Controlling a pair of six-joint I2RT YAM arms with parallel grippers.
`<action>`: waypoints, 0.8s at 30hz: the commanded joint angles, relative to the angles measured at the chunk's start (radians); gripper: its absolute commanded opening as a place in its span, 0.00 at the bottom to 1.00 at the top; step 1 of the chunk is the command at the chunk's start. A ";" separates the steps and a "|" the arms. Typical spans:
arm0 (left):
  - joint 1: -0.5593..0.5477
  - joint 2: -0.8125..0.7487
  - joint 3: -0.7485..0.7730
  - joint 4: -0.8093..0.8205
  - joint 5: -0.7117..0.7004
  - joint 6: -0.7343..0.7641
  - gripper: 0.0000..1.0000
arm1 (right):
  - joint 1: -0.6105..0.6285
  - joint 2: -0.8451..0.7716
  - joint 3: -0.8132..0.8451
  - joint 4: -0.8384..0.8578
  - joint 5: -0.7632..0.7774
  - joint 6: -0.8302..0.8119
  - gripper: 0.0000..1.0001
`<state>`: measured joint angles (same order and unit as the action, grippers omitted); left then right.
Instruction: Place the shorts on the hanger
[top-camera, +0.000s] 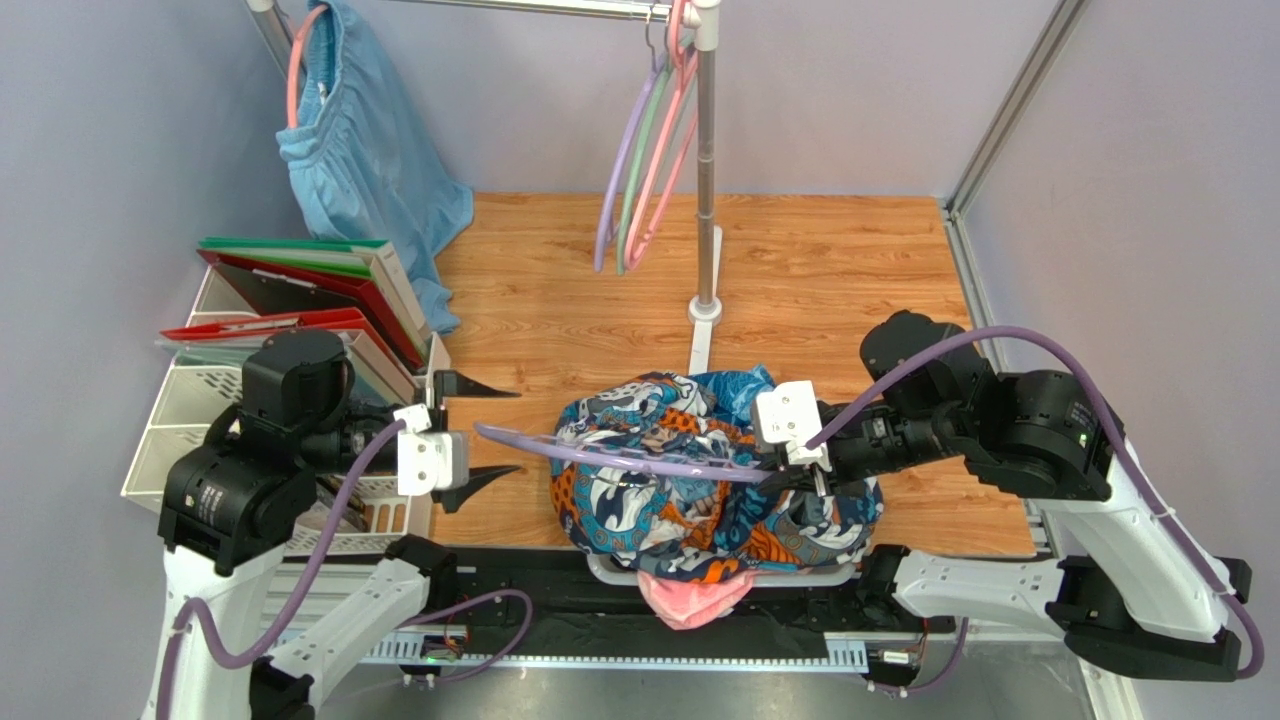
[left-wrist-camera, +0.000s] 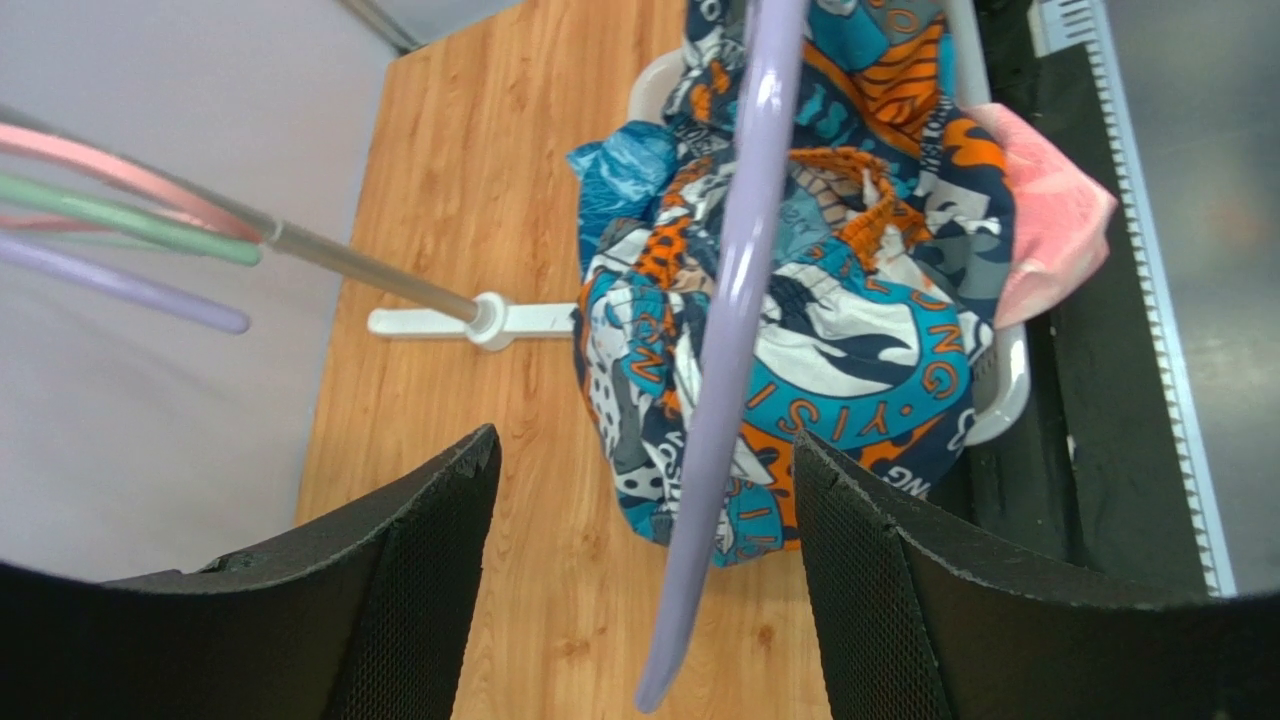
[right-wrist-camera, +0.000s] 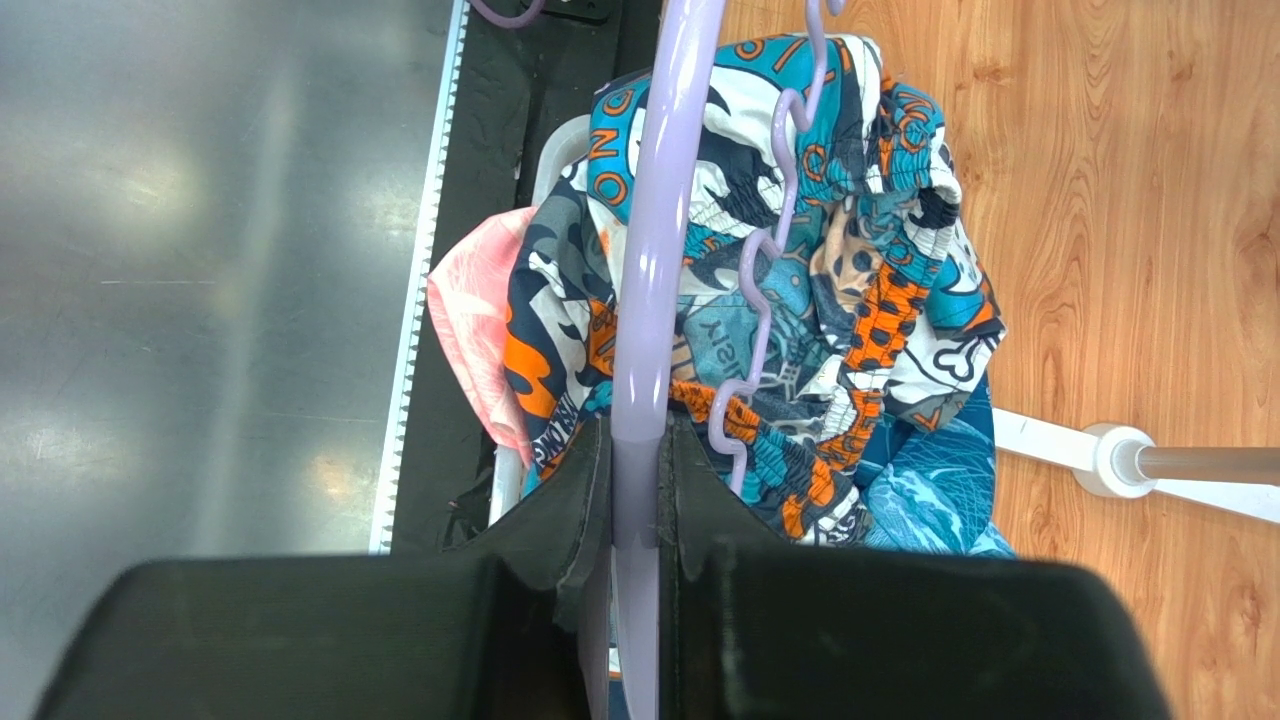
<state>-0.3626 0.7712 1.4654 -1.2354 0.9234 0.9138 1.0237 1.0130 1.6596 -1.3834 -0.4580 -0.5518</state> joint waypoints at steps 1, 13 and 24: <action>-0.073 -0.013 -0.036 -0.030 -0.017 0.063 0.74 | -0.013 -0.027 0.022 0.055 -0.018 -0.002 0.00; -0.325 0.092 -0.065 0.174 -0.198 -0.140 0.00 | -0.048 -0.022 0.034 0.092 -0.041 0.044 0.10; -0.371 0.181 -0.065 0.333 -0.179 -0.423 0.00 | -0.050 0.082 0.074 0.319 0.022 0.220 0.77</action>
<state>-0.7280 0.9394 1.3674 -1.0317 0.7048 0.6254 0.9737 1.0561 1.7008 -1.2011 -0.4389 -0.4015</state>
